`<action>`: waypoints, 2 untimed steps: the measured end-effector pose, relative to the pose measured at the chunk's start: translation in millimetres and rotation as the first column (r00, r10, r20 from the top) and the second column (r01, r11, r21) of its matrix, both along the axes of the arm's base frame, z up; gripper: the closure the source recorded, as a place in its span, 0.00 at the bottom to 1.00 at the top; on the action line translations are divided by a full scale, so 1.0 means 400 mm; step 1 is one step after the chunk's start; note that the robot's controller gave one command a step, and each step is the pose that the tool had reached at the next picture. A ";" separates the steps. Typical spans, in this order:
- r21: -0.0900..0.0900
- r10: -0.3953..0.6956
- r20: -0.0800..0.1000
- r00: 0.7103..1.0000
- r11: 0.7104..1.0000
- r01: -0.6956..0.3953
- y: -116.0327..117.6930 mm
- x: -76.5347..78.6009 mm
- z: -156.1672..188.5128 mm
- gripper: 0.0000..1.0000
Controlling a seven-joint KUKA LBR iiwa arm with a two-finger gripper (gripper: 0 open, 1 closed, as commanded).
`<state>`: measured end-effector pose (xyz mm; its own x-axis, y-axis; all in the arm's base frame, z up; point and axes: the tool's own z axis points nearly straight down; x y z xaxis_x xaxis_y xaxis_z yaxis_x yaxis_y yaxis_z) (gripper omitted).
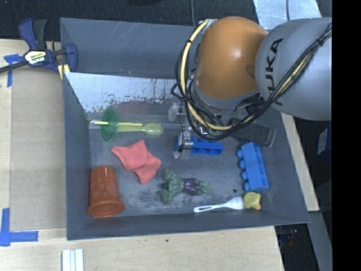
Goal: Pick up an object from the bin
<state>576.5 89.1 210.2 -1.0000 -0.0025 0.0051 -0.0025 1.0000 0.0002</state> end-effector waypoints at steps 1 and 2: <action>0.001 -0.002 0.009 1.000 1.000 0.002 -0.001 0.004 0.012 0.00; 0.001 0.045 0.013 0.999 0.999 -0.045 0.029 -0.058 -0.151 0.00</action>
Offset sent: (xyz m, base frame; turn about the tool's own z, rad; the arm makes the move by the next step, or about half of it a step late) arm -0.0554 0.0265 -0.1402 -0.1045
